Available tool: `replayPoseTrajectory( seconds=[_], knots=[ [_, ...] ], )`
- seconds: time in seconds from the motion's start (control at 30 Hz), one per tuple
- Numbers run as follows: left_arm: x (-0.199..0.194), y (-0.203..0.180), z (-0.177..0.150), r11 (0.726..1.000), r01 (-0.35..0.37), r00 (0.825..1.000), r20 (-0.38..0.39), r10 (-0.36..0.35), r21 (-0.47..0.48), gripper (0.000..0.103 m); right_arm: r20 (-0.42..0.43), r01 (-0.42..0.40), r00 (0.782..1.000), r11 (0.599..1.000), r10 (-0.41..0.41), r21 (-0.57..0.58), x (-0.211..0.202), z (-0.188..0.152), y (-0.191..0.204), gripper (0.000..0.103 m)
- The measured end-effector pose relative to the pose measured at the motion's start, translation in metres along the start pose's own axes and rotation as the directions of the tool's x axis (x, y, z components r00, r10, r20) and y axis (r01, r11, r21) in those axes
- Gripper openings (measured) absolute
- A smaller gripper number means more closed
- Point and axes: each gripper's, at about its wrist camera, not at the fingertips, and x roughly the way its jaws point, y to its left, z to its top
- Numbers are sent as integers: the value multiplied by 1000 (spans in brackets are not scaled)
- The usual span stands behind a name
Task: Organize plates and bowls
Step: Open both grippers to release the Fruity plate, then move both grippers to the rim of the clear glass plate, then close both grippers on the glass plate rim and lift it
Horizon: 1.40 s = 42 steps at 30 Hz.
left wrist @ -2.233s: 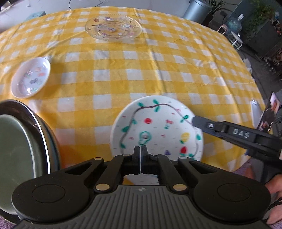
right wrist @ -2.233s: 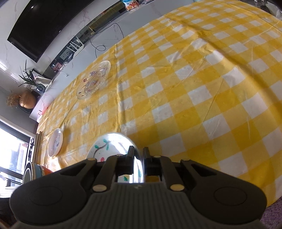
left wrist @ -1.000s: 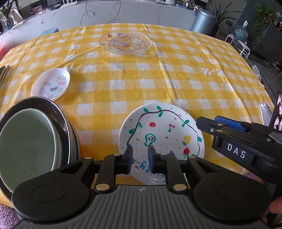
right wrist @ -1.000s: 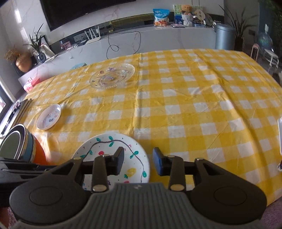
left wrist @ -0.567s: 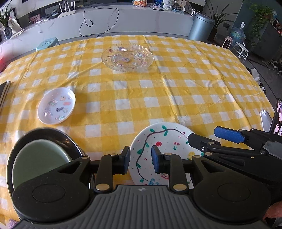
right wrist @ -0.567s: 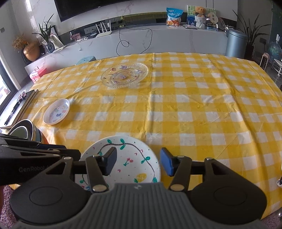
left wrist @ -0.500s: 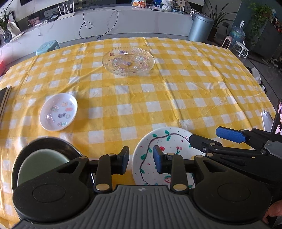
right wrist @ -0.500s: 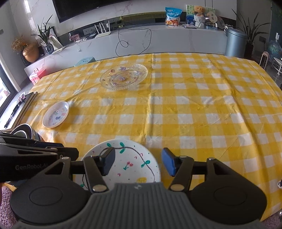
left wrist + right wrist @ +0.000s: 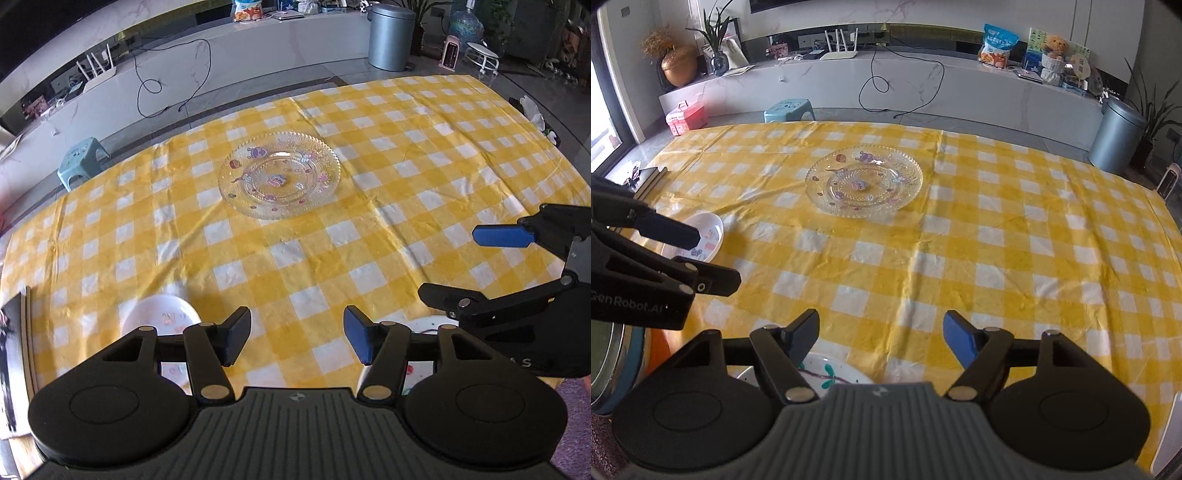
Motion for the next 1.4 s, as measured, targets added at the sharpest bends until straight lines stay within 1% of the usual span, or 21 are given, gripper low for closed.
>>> replayPoseTrajectory(
  seconds=[0.07,0.1,0.23,0.33,0.4,0.43,0.47,0.5,0.57,0.67,0.83,0.9,0.97,1.0,1.07,1.13,1.17,1.23,1.3,1.33,1.4],
  knots=[
    [6,9,8,1000,1,1000,21,-2,21,69,0,-2,1000,1000,2,-26,6,10,-2,73],
    [10,15,12,1000,7,1000,29,-7,17,69,-2,-2,1000,999,2,-32,10,15,-3,73],
    [28,42,33,997,49,998,48,-46,-64,67,-18,-3,1000,1000,3,-7,28,35,-13,69],
    [43,56,48,995,40,998,59,-35,-93,67,-29,22,999,1000,-22,12,48,49,-19,64],
    [53,63,57,995,22,997,70,-16,-95,65,-38,24,999,999,-22,48,61,58,-25,63],
    [59,66,61,995,18,997,73,-11,-98,62,-41,23,999,997,-20,73,69,63,-28,61],
    [64,69,65,995,18,997,74,-10,-102,61,-45,22,999,995,-17,98,76,67,-30,55],
    [69,72,68,994,22,997,76,-13,-112,60,-49,19,999,992,-13,126,82,71,-33,54],
    [79,76,72,991,31,996,81,-20,-128,58,-44,13,999,983,-5,181,94,76,-37,54],
    [96,83,78,988,23,998,65,-13,-154,54,-29,25,999,972,-19,232,106,83,-42,53],
    [116,97,82,971,43,998,52,-32,-237,54,-25,33,999,957,-26,289,122,94,-49,51],
    [121,102,83,964,58,998,53,-46,-258,51,-21,34,999,956,-29,293,126,97,-49,49],
    [125,104,84,961,66,997,49,-55,-269,46,-20,32,999,953,-27,301,130,97,-50,44],
    [127,105,84,960,66,997,46,-56,-273,44,-21,28,1000,951,-23,309,132,98,-50,44],
    [131,105,84,958,72,997,40,-64,-278,36,-24,20,1000,945,-13,325,136,97,-52,38],
    [134,106,84,955,79,997,33,-73,-285,30,-27,12,1000,941,-3,339,139,96,-52,32],
    [135,105,84,954,88,996,37,-80,-287,29,-29,8,1000,939,2,344,140,96,-53,30],
    [135,104,84,953,100,995,44,-91,-285,27,-33,5,999,938,7,346,143,94,-53,29],
    [135,103,84,954,96,995,46,-87,-283,25,-30,-6,999,940,17,342,145,94,-52,28],
    [135,102,84,954,99,995,47,-90,-283,23,-29,-12,999,939,24,342,146,93,-51,27],
    [135,102,84,953,99,995,46,-89,-286,23,-28,-35,998,933,48,359,148,92,-51,20]
  ],
)
